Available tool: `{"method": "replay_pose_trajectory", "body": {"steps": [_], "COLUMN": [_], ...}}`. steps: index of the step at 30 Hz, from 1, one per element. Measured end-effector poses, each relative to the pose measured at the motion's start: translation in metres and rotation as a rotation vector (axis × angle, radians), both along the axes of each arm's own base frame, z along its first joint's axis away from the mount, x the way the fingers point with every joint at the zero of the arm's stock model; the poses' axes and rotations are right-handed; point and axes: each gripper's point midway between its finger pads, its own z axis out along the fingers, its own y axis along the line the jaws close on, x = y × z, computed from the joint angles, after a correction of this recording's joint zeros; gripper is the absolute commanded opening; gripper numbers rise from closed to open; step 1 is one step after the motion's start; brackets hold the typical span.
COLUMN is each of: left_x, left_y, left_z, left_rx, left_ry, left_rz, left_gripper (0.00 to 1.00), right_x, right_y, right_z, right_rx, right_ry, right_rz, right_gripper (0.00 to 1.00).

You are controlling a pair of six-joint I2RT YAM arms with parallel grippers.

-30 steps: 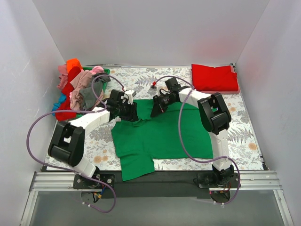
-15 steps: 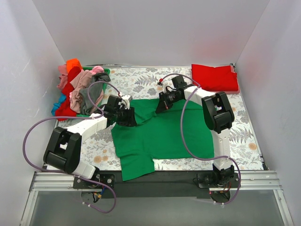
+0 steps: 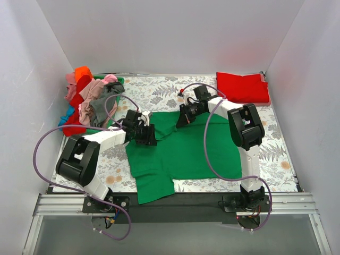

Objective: Fold and stack the t-shirts
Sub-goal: Fold the tshirt

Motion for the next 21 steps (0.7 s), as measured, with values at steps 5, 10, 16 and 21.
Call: {"method": "replay_pose_trajectory", "body": {"steps": [5, 10, 16, 21], "left_x": [0.0, 0.007, 0.008, 0.011], "left_y": [-0.004, -0.009, -0.012, -0.012], "left_z": [-0.007, -0.009, -0.009, -0.009], "left_rx": [0.018, 0.05, 0.091, 0.144], "left_ry": [0.016, 0.0, -0.026, -0.057], "left_rz": [-0.006, -0.004, 0.003, 0.015], "left_gripper": [0.36, 0.35, 0.35, 0.35], "right_x": [0.004, 0.006, 0.007, 0.007], "right_y": [-0.005, -0.009, -0.01, -0.01], "right_z": [-0.001, -0.001, -0.001, -0.001], "right_rx": [-0.005, -0.005, -0.005, -0.005], "right_ry": [0.001, 0.003, 0.004, 0.004], "right_rz": [-0.014, -0.025, -0.028, -0.028], "right_gripper": [0.01, 0.01, 0.01, 0.01]}}
